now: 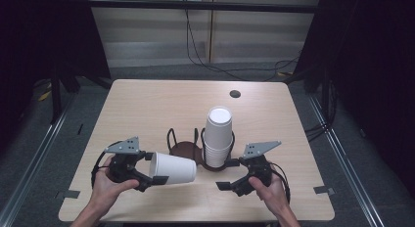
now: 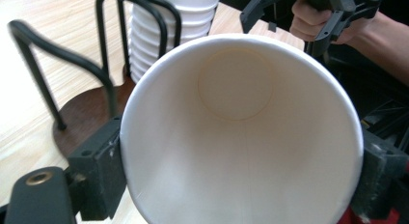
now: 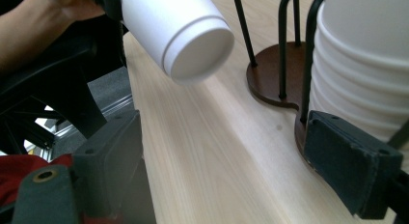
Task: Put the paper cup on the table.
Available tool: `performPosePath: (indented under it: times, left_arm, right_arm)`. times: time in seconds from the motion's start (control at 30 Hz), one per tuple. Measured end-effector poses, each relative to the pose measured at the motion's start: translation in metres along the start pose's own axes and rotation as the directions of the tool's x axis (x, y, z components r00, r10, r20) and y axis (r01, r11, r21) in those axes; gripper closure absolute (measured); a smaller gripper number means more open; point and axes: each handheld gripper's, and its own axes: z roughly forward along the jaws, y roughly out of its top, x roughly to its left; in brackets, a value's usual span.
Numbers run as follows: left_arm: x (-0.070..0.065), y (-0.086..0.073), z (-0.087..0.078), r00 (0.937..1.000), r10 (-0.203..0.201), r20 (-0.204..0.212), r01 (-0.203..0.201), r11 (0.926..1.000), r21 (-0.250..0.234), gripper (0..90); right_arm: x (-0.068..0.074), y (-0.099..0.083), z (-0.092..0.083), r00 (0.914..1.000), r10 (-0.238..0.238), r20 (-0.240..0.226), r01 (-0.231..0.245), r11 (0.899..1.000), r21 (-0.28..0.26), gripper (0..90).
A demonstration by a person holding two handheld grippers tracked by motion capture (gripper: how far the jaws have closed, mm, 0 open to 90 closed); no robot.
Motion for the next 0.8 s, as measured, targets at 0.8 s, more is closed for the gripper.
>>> performPosePath:
  times: [0.8]
  left_arm:
    - [0.024, 0.000, -0.038, 0.9931, -0.027, -0.114, 0.038, 0.9950, 0.093, 12.8]
  right_arm:
    - [-0.008, -0.006, -0.002, 0.9993, 0.023, 0.030, -0.024, 1.000, 0.015, 14.8]
